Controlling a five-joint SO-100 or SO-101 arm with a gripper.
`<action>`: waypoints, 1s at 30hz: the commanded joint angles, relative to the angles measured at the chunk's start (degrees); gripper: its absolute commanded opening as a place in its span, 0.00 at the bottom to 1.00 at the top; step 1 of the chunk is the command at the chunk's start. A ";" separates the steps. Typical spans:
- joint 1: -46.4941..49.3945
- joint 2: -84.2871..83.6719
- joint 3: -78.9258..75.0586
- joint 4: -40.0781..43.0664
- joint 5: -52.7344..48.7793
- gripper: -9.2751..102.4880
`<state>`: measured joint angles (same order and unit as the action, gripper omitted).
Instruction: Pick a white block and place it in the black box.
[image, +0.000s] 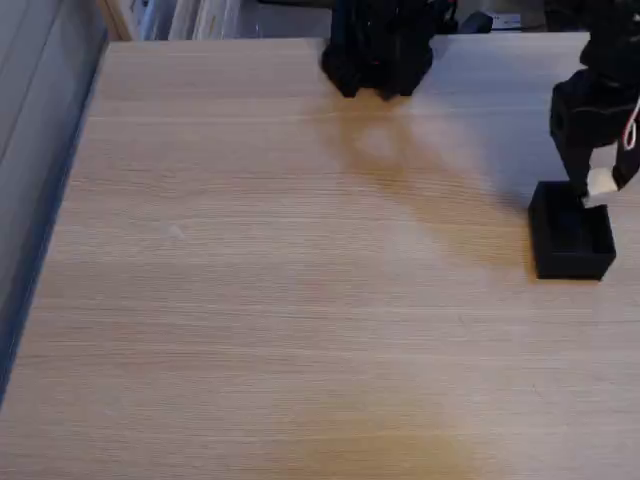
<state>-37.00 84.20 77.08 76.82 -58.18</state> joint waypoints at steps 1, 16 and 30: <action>1.05 0.26 -1.49 -0.79 0.26 0.27; 5.89 17.67 17.23 -4.13 -2.29 0.08; 14.77 60.56 61.35 -7.91 -16.17 0.08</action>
<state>-23.91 136.14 132.80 70.22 -70.58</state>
